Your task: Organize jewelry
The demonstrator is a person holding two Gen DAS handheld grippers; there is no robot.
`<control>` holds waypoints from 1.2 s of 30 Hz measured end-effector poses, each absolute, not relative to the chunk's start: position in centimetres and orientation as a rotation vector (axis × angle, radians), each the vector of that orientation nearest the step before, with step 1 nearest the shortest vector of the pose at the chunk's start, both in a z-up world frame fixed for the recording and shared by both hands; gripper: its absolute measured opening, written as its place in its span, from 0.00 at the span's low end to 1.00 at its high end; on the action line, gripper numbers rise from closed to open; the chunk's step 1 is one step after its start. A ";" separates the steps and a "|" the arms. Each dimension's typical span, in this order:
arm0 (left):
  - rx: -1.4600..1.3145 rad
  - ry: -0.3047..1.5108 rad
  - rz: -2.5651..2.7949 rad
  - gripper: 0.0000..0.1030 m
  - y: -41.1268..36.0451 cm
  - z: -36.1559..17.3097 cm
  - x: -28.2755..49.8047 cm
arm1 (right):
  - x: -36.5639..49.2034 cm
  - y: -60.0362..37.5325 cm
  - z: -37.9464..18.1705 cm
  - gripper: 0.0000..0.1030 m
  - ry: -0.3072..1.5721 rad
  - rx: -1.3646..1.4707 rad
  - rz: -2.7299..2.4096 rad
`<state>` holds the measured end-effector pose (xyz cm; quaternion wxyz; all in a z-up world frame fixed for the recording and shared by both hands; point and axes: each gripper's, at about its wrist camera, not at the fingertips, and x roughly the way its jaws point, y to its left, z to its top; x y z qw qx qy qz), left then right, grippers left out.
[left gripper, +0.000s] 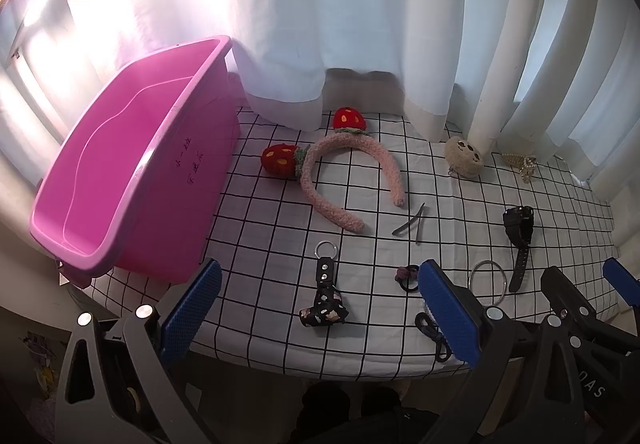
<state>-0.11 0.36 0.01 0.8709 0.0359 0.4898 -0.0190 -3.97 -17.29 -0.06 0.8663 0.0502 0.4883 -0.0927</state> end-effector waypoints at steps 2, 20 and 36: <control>0.075 1.025 -0.040 0.94 0.4 0.0 -0.1 | -4.0 -17.3 -0.1 0.91 1.023 0.105 -0.195; 0.078 1.026 -0.039 0.94 0.4 0.0 -0.1 | -4.1 -17.3 -0.1 0.91 1.024 0.113 -0.193; 0.058 1.074 -0.068 0.94 1.0 -1.3 -0.8 | -4.8 -18.0 -1.4 0.91 1.047 0.149 -0.171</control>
